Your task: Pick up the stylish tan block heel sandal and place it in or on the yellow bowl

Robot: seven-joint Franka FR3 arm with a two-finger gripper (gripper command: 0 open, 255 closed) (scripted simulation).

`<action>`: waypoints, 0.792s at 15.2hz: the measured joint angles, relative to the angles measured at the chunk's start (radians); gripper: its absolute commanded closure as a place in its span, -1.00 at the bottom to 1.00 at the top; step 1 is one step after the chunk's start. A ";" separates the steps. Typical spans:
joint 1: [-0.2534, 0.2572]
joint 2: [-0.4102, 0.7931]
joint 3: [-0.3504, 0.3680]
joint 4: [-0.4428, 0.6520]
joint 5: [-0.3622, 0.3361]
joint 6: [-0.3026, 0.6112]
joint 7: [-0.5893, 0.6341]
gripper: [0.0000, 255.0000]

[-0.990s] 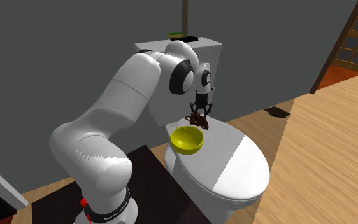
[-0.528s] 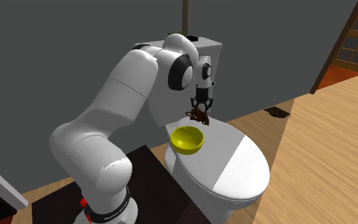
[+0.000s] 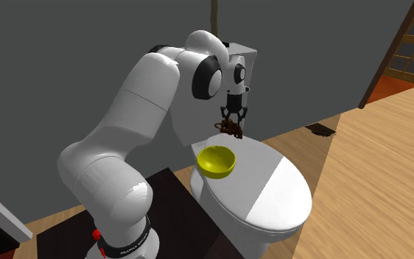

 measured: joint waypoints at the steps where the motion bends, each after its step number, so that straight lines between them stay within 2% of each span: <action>1: 0.001 -0.009 0.001 0.000 0.001 -0.009 0.000 1.00; 12: 0.001 -0.063 0.007 0.052 0.013 -0.112 -0.018 1.00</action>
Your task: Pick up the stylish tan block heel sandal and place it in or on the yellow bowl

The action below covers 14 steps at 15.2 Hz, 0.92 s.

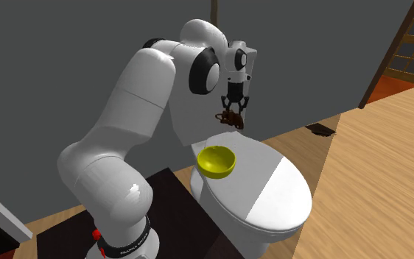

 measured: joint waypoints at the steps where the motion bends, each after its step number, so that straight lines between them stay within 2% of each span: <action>1: -0.007 -0.029 0.002 -0.042 0.002 0.013 0.000 1.00; 6: -0.057 -0.256 0.015 -0.383 0.019 0.129 0.002 1.00; 14: -0.124 -0.571 0.015 -0.803 0.060 0.245 -0.048 1.00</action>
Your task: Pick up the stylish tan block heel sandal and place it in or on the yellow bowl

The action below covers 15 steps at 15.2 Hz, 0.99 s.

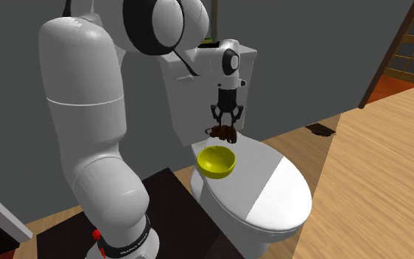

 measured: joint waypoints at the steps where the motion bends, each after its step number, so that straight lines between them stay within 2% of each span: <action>1: -0.009 -0.046 -0.003 -0.055 0.007 0.013 -0.013 1.00; 3: -0.013 -0.087 -0.004 -0.114 0.012 0.034 -0.019 1.00; 6: -0.015 -0.084 -0.006 -0.147 0.008 0.068 -0.015 1.00; 15: -0.013 -0.002 -0.012 -0.178 -0.023 0.177 0.018 1.00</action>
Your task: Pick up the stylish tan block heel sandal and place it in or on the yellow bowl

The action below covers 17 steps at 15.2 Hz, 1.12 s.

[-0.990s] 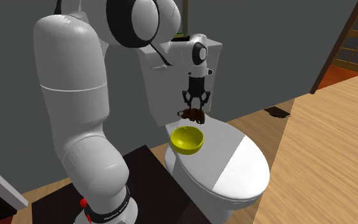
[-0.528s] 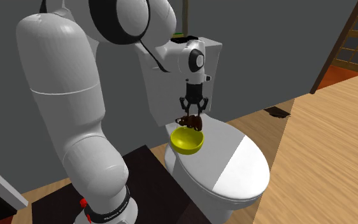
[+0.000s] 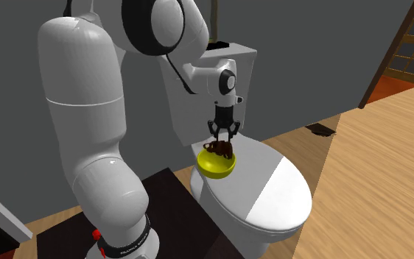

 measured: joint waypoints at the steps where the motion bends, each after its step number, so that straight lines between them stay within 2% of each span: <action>1: 0.000 0.008 -0.001 -0.006 -0.004 0.013 0.004 1.00; 7: 0.003 0.063 -0.008 -0.022 -0.027 0.080 0.026 1.00; 13: 0.003 0.067 -0.009 -0.017 -0.030 0.086 0.027 1.00; 14: 0.003 0.069 -0.009 -0.015 -0.030 0.086 0.027 -1.00; 17: 0.003 0.073 -0.009 -0.015 -0.030 0.085 0.028 -1.00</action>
